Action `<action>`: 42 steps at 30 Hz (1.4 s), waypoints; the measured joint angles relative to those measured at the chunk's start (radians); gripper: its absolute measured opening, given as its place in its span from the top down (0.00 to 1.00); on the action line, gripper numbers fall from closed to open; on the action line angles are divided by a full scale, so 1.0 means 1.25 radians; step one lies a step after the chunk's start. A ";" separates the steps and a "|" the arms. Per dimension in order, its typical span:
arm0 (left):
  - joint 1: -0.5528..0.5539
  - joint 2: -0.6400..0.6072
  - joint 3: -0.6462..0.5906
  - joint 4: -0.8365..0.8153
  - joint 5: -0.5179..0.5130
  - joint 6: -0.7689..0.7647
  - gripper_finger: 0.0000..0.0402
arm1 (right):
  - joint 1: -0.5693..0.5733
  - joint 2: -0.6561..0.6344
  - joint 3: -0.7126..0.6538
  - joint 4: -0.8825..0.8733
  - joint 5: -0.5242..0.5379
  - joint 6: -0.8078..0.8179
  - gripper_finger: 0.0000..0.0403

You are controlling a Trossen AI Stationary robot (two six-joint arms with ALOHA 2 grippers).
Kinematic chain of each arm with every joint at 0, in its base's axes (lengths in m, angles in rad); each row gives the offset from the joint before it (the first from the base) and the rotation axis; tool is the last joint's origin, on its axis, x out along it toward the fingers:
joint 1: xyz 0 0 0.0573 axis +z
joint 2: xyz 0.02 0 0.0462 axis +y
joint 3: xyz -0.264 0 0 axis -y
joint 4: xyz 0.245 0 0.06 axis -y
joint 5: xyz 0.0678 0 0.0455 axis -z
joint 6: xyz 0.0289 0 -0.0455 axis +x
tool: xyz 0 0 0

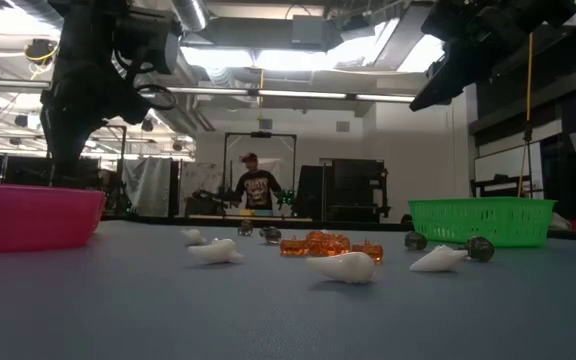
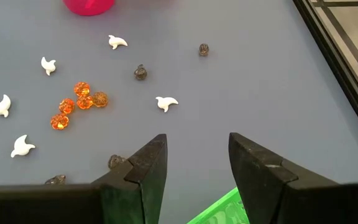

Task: Sort Halloween decoration
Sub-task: Put the orange pumpkin toy into the red bowl

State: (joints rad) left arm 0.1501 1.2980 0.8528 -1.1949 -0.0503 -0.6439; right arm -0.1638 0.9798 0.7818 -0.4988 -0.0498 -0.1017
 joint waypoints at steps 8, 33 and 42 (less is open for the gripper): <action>0.000 0.000 0.000 0.031 0.000 0.000 0.55 | 0.000 0.000 0.000 0.000 0.000 0.000 0.57; -0.001 0.000 0.000 0.348 0.119 -0.001 0.55 | 0.000 0.000 0.000 0.000 0.000 0.000 0.57; -0.042 0.000 0.000 0.641 0.112 0.015 0.55 | 0.000 0.000 0.000 0.000 0.000 0.000 0.57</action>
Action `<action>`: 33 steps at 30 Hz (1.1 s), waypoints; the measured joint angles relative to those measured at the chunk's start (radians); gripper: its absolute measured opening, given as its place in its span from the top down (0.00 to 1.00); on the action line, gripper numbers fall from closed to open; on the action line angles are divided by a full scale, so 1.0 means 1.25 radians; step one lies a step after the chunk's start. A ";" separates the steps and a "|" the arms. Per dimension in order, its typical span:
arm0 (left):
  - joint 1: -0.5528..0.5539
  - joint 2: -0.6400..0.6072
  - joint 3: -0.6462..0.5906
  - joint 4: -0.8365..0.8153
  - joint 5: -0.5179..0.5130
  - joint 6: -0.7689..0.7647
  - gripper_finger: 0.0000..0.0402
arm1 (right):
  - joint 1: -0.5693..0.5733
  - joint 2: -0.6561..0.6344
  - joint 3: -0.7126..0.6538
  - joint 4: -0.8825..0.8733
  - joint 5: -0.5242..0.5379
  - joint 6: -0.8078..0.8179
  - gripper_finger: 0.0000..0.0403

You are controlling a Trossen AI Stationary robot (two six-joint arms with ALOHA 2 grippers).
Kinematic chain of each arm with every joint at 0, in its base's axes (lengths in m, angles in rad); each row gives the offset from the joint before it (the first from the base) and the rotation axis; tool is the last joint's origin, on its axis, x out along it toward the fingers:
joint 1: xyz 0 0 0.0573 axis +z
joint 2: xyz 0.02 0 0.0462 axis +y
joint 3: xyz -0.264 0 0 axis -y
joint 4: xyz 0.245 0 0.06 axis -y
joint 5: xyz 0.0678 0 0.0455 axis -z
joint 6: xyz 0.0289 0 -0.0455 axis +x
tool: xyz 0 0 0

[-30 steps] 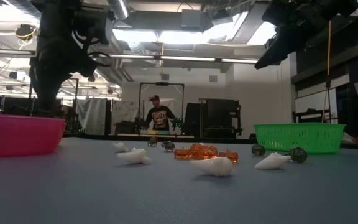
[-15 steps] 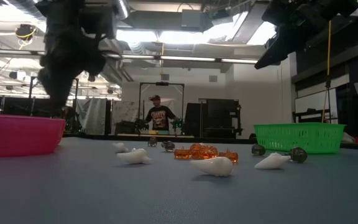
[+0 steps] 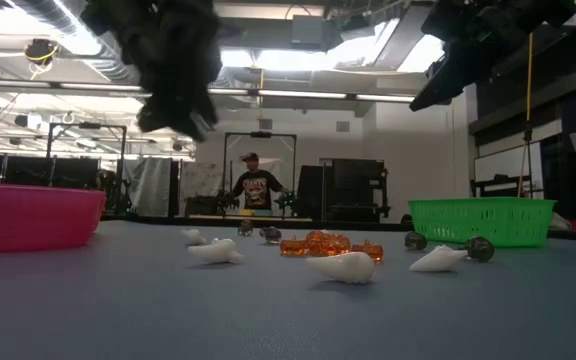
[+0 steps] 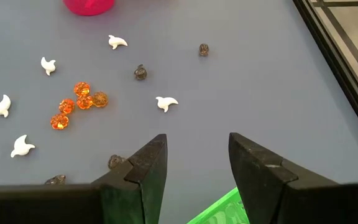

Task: Sort Halloween decoration
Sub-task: Put the orange pumpkin toy into the red bowl

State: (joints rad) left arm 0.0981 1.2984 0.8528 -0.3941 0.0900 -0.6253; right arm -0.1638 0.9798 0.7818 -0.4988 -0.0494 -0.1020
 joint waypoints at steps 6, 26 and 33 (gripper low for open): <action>-0.068 0.000 0.000 0.136 -0.060 0.077 0.55 | 0.000 0.000 0.000 0.000 0.000 0.000 0.57; -0.251 0.184 0.000 0.524 -0.185 0.312 0.55 | 0.000 0.000 0.000 0.000 0.000 0.000 0.57; -0.270 0.287 0.000 0.570 -0.185 0.341 0.55 | 0.000 0.000 0.000 0.000 0.000 0.000 0.57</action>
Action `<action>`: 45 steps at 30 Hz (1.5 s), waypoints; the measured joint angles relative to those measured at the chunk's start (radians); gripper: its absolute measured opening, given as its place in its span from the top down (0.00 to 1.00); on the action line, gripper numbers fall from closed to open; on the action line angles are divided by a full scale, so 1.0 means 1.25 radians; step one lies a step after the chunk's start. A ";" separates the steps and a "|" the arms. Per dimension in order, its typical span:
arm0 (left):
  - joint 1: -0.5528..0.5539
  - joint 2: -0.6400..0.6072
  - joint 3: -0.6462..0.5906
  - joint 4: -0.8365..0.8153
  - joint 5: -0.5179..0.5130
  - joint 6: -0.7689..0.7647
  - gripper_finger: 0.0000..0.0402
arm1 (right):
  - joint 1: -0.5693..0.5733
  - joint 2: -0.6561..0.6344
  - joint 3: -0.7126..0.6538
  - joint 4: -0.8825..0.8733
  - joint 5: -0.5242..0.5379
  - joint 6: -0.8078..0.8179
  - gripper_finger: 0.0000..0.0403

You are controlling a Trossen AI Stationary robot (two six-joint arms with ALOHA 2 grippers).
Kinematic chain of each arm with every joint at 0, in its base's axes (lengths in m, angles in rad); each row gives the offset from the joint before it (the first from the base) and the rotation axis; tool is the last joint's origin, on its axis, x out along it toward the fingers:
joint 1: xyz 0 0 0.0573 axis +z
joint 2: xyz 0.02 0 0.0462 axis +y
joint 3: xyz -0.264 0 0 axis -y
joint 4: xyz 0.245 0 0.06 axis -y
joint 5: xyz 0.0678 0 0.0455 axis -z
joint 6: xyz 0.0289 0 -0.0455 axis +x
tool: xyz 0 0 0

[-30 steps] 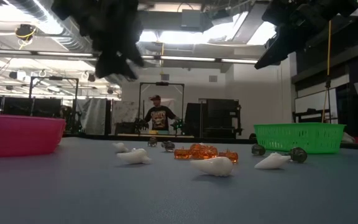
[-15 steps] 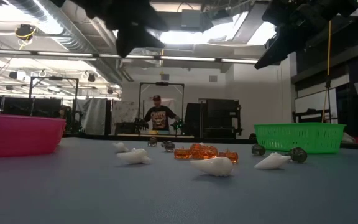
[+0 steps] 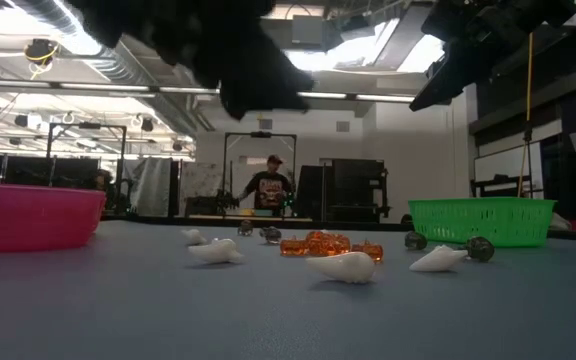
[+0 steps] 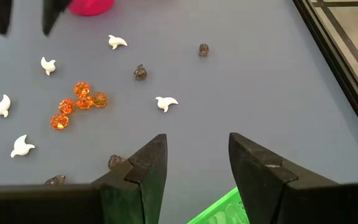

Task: Sort Halloween decoration
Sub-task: Put the orange pumpkin toy into the red bowl

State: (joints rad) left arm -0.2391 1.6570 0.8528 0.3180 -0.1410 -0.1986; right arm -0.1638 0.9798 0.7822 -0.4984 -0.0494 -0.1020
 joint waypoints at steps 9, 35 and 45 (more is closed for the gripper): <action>0.001 0.116 0.000 0.022 -0.013 0.000 0.55 | 0.000 0.000 0.000 0.000 0.000 0.000 0.57; 0.000 0.229 0.001 0.032 -0.062 0.000 0.55 | 0.000 0.000 0.000 0.000 0.000 0.000 0.57; 0.000 0.230 0.001 0.030 -0.059 0.000 0.65 | 0.000 0.000 0.000 0.000 0.000 0.000 0.57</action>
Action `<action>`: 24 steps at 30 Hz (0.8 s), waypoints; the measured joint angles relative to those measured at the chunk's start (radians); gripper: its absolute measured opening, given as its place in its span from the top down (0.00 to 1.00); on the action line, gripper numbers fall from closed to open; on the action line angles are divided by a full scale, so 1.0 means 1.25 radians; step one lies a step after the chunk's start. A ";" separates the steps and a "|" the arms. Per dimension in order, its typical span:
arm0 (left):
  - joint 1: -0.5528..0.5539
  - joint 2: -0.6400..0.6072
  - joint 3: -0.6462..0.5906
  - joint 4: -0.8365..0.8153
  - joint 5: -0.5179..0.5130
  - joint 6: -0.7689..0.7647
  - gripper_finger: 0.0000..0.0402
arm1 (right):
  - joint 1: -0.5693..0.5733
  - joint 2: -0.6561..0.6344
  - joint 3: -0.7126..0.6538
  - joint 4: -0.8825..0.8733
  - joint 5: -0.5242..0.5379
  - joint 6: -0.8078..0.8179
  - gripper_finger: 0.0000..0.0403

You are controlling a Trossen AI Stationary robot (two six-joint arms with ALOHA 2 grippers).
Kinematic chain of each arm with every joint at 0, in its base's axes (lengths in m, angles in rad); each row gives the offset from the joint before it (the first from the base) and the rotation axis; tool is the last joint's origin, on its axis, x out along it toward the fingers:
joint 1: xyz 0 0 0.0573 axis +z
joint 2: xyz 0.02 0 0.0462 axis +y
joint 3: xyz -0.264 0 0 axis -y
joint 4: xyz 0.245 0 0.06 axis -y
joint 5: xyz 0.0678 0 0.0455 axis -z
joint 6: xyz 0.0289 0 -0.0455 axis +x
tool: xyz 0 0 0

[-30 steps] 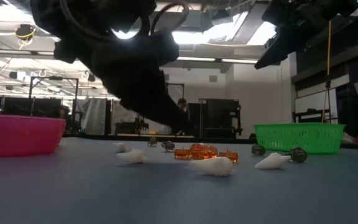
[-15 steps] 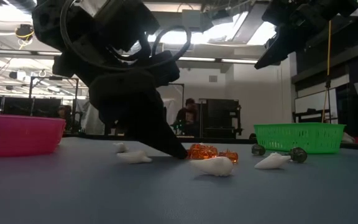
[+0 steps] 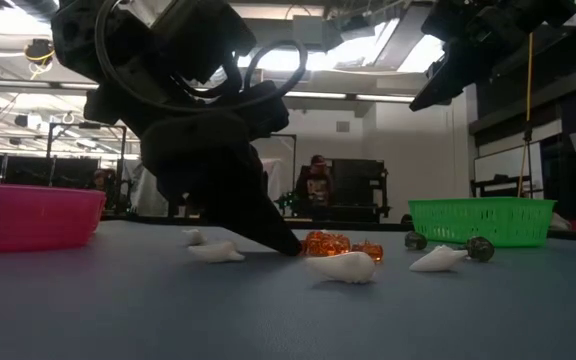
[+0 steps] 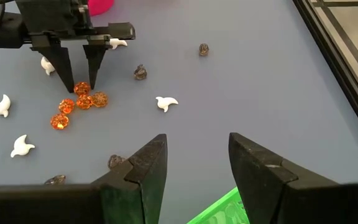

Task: Sort Halloween decoration
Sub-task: Put the orange pumpkin toy into the red bowl

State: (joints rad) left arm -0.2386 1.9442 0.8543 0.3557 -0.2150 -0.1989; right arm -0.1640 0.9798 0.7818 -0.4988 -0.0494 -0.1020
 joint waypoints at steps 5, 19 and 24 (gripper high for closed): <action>0.000 0.000 0.000 -0.001 0.000 0.000 0.71 | 0.000 0.000 0.000 0.000 0.000 0.000 0.57; -0.001 0.000 0.000 -0.002 -0.003 0.000 0.79 | 0.000 0.000 0.000 0.000 0.000 0.000 0.57; -0.001 0.000 -0.001 -0.002 -0.003 0.000 0.79 | 0.000 0.000 0.000 0.000 0.000 0.000 0.57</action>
State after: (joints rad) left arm -0.2394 1.9442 0.8536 0.3531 -0.2188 -0.1989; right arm -0.1642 0.9798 0.7818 -0.4988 -0.0494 -0.1020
